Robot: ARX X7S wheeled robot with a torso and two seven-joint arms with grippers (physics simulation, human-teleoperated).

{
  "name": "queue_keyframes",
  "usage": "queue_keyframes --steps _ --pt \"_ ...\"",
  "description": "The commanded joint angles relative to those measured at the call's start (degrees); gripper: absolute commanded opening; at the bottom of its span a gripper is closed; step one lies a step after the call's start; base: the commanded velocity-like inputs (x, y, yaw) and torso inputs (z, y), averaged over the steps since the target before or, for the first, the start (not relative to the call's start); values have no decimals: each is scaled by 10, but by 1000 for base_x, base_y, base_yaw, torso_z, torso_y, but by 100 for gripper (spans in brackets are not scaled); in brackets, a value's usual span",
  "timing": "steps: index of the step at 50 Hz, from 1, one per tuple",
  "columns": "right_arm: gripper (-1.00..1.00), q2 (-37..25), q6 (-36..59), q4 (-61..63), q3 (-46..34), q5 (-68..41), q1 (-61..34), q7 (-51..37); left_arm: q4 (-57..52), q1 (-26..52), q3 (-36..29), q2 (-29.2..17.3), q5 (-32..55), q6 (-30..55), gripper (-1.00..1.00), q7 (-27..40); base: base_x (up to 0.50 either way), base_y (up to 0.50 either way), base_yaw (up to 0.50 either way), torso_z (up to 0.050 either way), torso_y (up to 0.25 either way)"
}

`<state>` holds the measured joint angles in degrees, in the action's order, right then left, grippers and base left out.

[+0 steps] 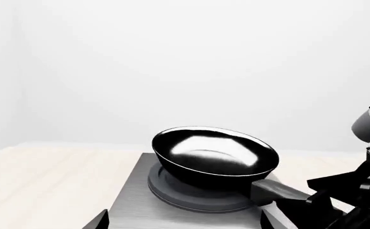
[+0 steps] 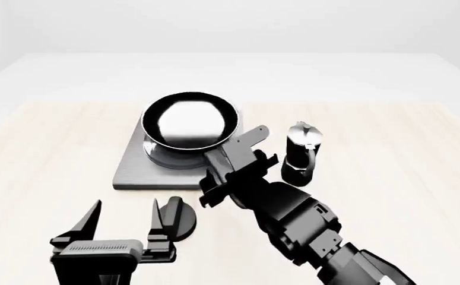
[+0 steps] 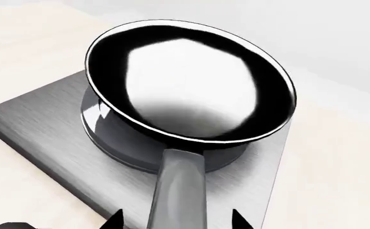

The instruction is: Put the frying pan on the stove.

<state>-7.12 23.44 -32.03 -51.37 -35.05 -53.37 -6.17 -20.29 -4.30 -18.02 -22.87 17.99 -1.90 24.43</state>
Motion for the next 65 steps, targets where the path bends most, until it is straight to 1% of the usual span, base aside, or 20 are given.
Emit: queue_keyframes --steps 1,9,16,25,31,40,44,47,53,54,65 --pt "100 0 2 10 0 18 -7 -5 0 1 -2 -1 -8 -1 100 5 0 0 0 0 0" --pt "100 -16 14 53 3 8 0 -18 2 2 -2 -1 -5 0 100 5 0 0 0 0 0" --pt "100 -56 38 174 13 -11 25 -56 1 2 -2 -3 -4 0 100 6 0 0 0 0 0" --pt "100 -90 39 260 31 -25 45 -89 -3 1 2 -5 0 -1 100 9 0 0 0 0 0" --pt "100 -93 34 252 33 -25 43 -83 -4 0 -1 -5 -3 -2 100 9 0 0 0 0 0" --pt "100 -122 28 328 47 -22 69 -130 -7 -2 3 -9 1 -3 100 11 0 0 0 0 0" --pt "100 -143 35 380 52 -30 86 -151 -10 -3 7 -11 4 -4 100 13 0 0 0 0 0" --pt "100 -155 40 408 56 -35 93 -161 -12 -3 5 -11 2 -3 100 13 0 0 0 0 0" --pt "100 -165 42 421 59 -39 96 -165 -10 -2 2 -10 1 -3 100 13 0 0 0 0 0" --pt "100 -172 45 443 65 -45 100 -174 -13 -3 4 -13 2 -3 100 14 0 0 0 0 0" --pt "100 -207 39 525 72 -49 136 -206 -34 -11 5 -19 3 1 100 19 0 0 0 0 0"
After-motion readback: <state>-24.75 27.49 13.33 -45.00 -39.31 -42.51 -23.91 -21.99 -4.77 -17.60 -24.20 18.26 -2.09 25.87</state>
